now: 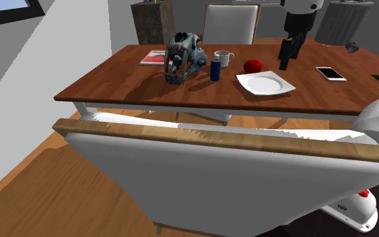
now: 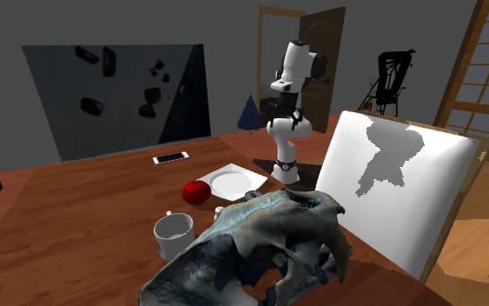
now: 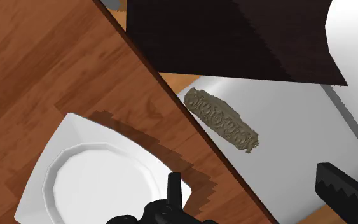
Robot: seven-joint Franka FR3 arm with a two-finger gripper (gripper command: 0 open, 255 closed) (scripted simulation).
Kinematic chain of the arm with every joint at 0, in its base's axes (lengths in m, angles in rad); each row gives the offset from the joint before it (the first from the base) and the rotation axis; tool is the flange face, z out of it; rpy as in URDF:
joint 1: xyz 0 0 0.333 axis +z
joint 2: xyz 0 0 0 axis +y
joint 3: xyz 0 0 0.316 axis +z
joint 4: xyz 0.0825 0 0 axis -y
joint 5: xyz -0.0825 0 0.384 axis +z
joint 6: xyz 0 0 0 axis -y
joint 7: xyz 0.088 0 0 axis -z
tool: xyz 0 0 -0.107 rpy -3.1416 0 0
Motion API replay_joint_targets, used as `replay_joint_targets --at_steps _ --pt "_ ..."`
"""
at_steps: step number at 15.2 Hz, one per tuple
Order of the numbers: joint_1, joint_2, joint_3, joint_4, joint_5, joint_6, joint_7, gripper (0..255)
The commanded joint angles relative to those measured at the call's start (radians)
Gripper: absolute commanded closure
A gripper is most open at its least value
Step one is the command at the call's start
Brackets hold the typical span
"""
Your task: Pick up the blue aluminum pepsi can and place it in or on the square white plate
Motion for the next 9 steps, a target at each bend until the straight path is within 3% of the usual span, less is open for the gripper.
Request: replay_joint_targets --at_steps 1,9 --pt "0.000 0.000 0.000 0.000 0.000 0.000 0.000 0" --pt "-0.005 0.315 -0.048 0.162 0.000 0.163 -0.045 0"
